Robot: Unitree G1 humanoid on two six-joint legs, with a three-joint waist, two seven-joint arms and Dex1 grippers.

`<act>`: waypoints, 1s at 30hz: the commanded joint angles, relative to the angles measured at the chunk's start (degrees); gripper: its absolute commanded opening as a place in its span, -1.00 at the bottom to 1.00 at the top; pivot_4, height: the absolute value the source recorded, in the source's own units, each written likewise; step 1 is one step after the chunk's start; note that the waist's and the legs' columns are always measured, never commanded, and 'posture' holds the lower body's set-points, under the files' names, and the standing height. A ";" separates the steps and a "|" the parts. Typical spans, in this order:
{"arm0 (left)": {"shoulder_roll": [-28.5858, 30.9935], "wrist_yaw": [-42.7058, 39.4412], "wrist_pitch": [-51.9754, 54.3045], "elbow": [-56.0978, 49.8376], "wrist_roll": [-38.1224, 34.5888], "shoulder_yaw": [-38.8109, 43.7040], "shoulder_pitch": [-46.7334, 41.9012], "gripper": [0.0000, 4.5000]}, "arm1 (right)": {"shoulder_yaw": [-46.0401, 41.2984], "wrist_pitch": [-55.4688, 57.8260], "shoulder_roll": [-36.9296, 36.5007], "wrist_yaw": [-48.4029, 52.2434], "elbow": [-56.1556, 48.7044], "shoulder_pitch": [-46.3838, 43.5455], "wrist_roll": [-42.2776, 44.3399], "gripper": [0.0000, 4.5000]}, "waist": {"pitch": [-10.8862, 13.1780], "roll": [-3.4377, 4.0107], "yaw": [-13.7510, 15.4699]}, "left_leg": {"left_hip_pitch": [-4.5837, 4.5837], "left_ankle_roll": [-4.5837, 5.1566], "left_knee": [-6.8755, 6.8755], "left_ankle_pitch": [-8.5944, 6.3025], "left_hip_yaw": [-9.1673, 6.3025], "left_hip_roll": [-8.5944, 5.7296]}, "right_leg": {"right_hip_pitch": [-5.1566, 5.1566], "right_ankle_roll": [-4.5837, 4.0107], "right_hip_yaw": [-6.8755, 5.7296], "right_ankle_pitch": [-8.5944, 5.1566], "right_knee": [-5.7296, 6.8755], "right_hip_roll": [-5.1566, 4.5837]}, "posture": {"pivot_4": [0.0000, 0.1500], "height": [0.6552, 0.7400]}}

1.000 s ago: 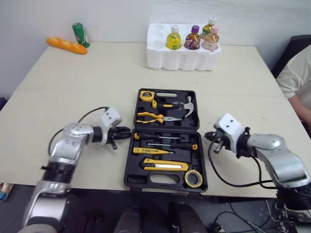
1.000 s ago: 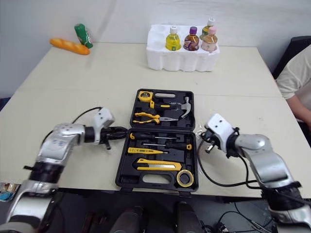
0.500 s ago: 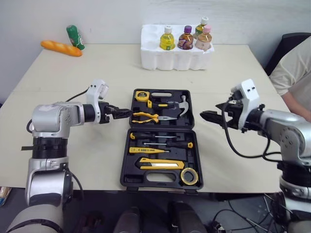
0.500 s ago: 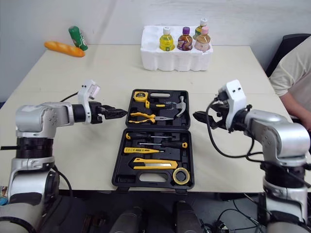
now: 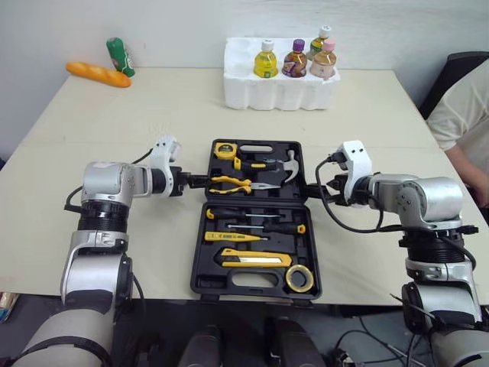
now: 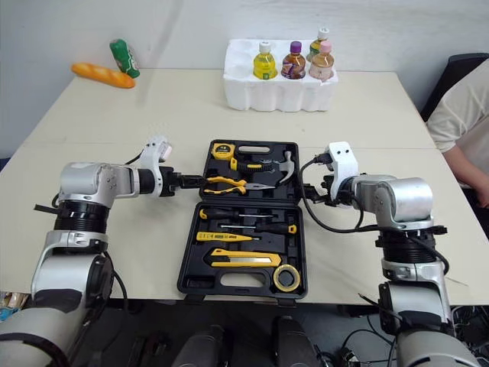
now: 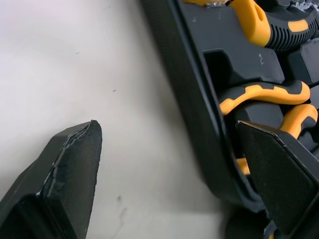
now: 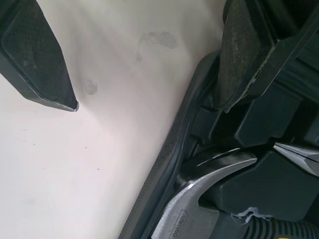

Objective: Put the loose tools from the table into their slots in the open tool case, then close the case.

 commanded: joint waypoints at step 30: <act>-2.46 -3.41 -6.16 1.17 5.27 -11.85 5.44 -0.87 | 6.93 -3.48 4.87 -1.89 0.84 1.02 -3.12 -1.00 | -1.90 0.16 -0.07 | 0.44 0.39 -0.16 -0.23 -0.01 0.00 | 0.35 -0.01 0.08 0.00 -0.11 -0.05 | 1.00 0.92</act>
